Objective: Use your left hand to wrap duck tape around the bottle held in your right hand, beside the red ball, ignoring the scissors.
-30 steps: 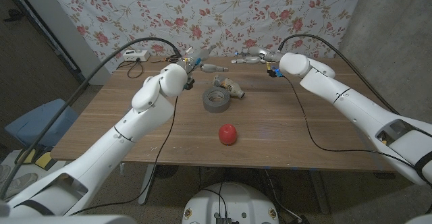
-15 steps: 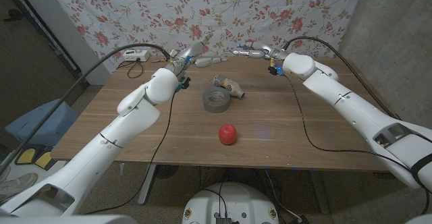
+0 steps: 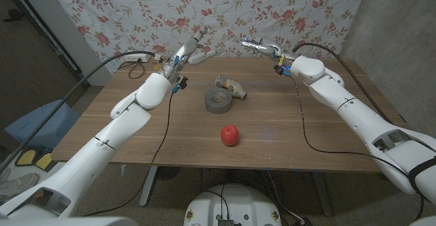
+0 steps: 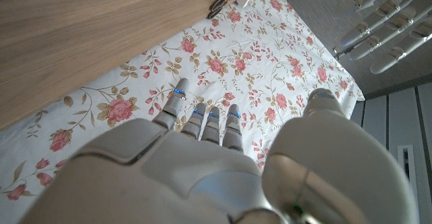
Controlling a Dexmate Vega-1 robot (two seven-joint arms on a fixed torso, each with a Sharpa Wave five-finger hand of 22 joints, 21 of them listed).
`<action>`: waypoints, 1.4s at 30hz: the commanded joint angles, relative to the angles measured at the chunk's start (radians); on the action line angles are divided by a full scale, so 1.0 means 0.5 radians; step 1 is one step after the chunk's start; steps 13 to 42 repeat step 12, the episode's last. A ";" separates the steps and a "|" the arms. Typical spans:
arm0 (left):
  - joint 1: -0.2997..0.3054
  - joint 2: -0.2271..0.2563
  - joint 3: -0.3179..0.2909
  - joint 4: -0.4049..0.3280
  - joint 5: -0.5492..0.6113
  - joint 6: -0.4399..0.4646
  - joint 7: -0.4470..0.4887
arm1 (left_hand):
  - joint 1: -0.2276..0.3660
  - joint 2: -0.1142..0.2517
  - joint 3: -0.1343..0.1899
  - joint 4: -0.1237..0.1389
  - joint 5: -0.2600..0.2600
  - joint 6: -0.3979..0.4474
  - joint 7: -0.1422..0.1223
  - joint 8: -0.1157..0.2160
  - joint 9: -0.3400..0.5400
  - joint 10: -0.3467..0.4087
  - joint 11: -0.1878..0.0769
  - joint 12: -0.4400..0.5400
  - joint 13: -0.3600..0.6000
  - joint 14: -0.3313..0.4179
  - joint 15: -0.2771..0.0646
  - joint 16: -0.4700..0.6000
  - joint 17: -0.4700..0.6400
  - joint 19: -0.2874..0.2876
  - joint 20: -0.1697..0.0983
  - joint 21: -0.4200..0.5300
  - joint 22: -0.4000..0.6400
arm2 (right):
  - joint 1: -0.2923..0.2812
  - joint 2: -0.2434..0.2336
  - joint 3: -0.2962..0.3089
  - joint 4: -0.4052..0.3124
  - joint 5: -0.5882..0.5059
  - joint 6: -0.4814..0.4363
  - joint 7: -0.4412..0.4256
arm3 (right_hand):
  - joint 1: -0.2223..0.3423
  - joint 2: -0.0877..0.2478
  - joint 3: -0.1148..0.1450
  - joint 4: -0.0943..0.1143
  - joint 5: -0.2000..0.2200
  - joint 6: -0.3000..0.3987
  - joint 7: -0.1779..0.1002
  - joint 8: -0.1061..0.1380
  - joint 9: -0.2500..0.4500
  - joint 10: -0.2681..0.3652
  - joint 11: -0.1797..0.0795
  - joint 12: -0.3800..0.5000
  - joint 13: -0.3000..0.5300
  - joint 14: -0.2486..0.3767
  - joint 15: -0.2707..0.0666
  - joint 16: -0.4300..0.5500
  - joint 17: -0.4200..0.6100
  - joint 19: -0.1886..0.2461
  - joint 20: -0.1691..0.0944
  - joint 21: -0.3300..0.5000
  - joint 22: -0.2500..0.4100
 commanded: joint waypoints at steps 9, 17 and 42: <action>0.064 -0.089 -0.070 0.288 -0.612 -0.440 -0.072 | -0.038 0.047 0.001 0.040 -0.016 -0.003 0.011 0.011 -0.001 0.002 0.010 0.023 -0.020 0.023 -0.012 0.024 -0.012 -0.164 0.001 -0.003 0.008 | -0.130 0.338 0.422 0.413 0.610 0.284 0.221 | 0.008 0.013 -0.040 -0.002 0.017 0.083 0.035 0.036 -0.009 0.085 0.052 0.030 -0.041 0.010 0.045 0.025 -0.103 0.070 -0.093 -0.046 0.004; 0.089 -0.097 -0.087 0.267 -0.597 -0.396 -0.021 | -0.040 0.062 0.002 0.044 -0.022 -0.030 0.021 0.003 -0.001 -0.020 0.017 0.016 -0.028 0.007 -0.001 0.018 -0.017 -0.168 0.005 -0.013 0.009 | -0.095 0.393 0.454 0.523 0.609 0.364 0.265 | 0.009 0.017 -0.043 -0.002 0.018 0.089 0.039 0.036 -0.011 0.101 0.050 0.035 -0.047 0.022 0.046 0.030 -0.119 0.085 -0.104 -0.050 0.004; 0.089 -0.097 -0.087 0.267 -0.597 -0.396 -0.021 | -0.040 0.062 0.002 0.044 -0.022 -0.030 0.021 0.003 -0.001 -0.020 0.017 0.016 -0.028 0.007 -0.001 0.018 -0.017 -0.168 0.005 -0.013 0.009 | -0.095 0.393 0.454 0.523 0.609 0.364 0.265 | 0.009 0.017 -0.043 -0.002 0.018 0.089 0.039 0.036 -0.011 0.101 0.050 0.035 -0.047 0.022 0.046 0.030 -0.119 0.085 -0.104 -0.050 0.004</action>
